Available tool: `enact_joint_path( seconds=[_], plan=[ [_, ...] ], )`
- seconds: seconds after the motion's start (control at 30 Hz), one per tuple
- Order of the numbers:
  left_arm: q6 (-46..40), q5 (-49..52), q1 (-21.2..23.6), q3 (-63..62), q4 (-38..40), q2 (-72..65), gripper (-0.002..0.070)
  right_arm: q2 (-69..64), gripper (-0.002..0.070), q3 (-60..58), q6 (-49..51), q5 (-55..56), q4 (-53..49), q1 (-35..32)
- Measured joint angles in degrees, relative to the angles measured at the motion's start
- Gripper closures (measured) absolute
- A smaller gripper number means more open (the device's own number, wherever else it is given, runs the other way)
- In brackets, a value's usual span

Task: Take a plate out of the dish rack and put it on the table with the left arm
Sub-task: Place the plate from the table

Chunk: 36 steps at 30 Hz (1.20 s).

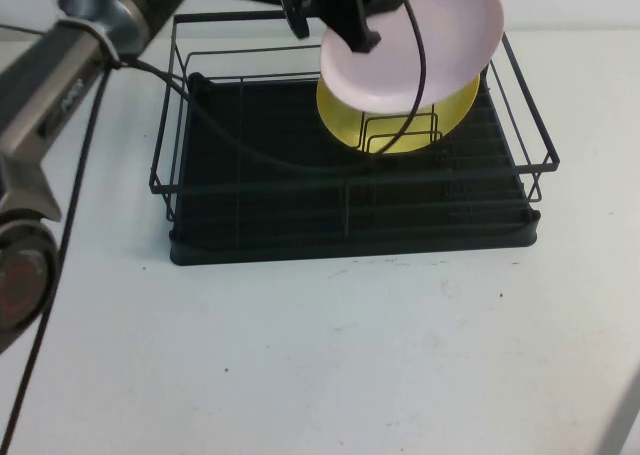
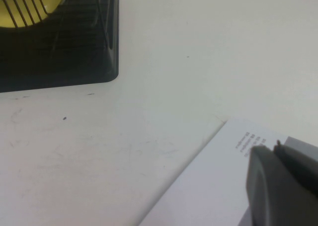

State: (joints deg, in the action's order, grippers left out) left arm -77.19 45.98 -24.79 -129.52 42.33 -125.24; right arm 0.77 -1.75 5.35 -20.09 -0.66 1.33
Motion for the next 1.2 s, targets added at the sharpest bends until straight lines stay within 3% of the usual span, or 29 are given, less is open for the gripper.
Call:
enact_joint_path(
  seconds=[0.13,0.23,0.43,0.53,0.7,0.9,1.2],
  plan=[
    [3.6,0.7,0.0,0.0,0.0,6.2,0.0582,0.0,0.0697,0.0,0.0,0.0,0.0,0.0],
    [13.9,5.1,0.2,0.0,-2.3,10.9,0.0582,0.0,0.0697,0.0,0.0,0.0,0.0,0.0],
    [35.8,24.0,2.0,0.6,-12.9,16.4,0.0582,0.0,0.0696,0.0,0.0,0.0,0.0,0.0],
    [40.4,25.4,3.3,4.1,-12.0,17.9,0.0582,0.0,0.0696,0.0,0.0,0.0,0.0,0.0],
    [40.8,25.6,3.7,15.3,-4.3,23.6,0.0582,0.0,0.0696,0.0,0.0,0.0,0.0,0.0],
    [35.2,24.3,3.7,39.7,4.6,36.3,0.0582,0.0,0.0697,0.0,0.0,0.0,0.0,0.0],
    [32.9,-6.2,3.6,76.2,11.6,45.7,0.0582,0.0,0.0696,0.0,0.0,0.0,0.0,0.0]
  ],
)
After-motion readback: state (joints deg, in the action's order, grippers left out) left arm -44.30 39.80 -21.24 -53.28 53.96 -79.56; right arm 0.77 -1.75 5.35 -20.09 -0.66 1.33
